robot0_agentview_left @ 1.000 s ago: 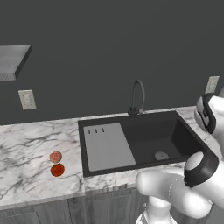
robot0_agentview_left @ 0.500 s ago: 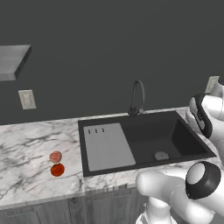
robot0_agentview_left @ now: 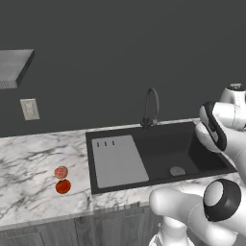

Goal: Remove the tomato and peach from the sink. Then move the bowl and cup from the counter to the sink for washing.

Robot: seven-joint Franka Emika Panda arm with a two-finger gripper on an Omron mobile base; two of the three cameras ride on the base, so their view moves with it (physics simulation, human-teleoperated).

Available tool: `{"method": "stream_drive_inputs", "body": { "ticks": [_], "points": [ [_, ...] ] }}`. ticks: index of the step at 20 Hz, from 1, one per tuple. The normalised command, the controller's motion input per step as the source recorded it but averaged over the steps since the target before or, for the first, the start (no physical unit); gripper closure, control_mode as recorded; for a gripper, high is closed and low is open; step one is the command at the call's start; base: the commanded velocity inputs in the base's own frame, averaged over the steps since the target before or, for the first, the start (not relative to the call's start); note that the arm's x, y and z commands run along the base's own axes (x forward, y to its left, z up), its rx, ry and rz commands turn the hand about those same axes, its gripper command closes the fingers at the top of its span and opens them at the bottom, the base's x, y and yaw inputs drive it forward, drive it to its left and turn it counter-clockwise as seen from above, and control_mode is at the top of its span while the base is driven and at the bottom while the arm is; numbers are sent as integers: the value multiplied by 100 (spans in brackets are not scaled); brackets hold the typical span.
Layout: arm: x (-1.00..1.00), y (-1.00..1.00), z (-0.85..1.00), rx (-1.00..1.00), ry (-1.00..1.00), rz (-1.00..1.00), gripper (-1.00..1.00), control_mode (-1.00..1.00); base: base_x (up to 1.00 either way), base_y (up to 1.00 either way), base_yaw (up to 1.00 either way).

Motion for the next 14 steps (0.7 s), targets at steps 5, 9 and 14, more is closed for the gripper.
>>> {"method": "stream_drive_inputs", "body": {
  "ticks": [5,9,14],
  "points": [
    [0,25,0,2,2,4,100,-100,0,0,0],
    [0,19,0,8,1,4,100,-100,0,0,0],
    [0,23,0,9,0,3,100,-100,0,0,0]
  ]
}}
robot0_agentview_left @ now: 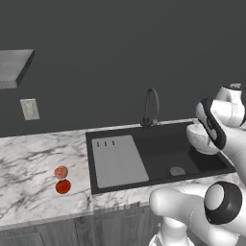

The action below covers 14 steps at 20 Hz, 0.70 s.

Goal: Remove the tomato and peach from the sink. Then move the bowl and cup from the counter to the sink for washing.

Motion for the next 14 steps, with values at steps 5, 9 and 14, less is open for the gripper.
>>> {"method": "stream_drive_inputs", "body": {
  "ticks": [5,9,14],
  "points": [
    [0,22,-7,9,0,1,100,-100,0,0,0],
    [6,20,-10,0,0,0,100,-100,0,0,0],
    [11,20,-16,0,0,0,100,-100,0,0,0]
  ]
}}
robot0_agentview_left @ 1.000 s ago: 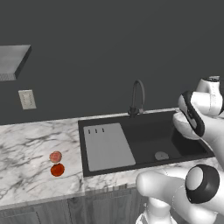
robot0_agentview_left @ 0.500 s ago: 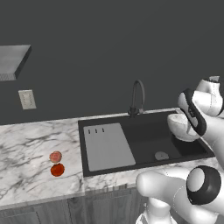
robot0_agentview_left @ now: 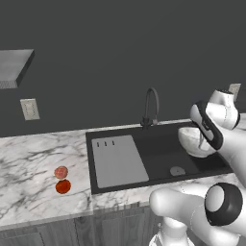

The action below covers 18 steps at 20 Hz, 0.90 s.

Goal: Remove the tomato and peach from the sink. Then move the bowl and cup from the counter to the sink for washing.

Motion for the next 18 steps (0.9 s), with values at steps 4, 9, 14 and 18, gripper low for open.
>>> {"method": "stream_drive_inputs", "body": {
  "ticks": [4,9,14,18],
  "points": [
    [19,18,-20,0,0,0,100,-100,0,0,0],
    [22,14,-22,0,0,0,100,-100,0,0,0],
    [26,8,-22,0,1,0,100,-100,0,0,0],
    [26,5,-24,0,1,0,100,-100,0,0,0]
  ]
}}
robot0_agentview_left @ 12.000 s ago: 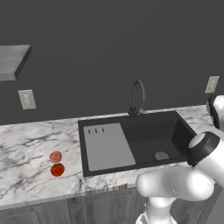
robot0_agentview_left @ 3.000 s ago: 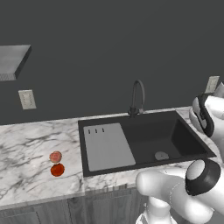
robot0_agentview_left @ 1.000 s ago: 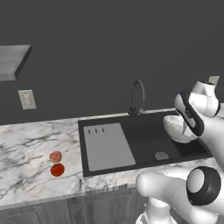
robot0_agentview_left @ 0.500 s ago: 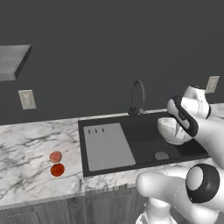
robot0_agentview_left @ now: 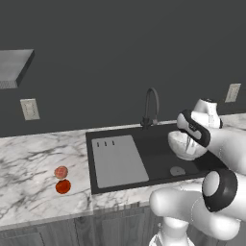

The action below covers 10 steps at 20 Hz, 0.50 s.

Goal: Remove the tomato and peach from the sink. Then move the bowl and cup from the counter to the sink for washing.

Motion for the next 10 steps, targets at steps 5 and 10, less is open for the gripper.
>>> {"method": "stream_drive_inputs", "body": {
  "ticks": [5,10],
  "points": [
    [25,1,-24,0,7,0,100,-100,0,0,0],
    [23,0,-21,0,10,0,100,-100,0,0,0]
  ]
}}
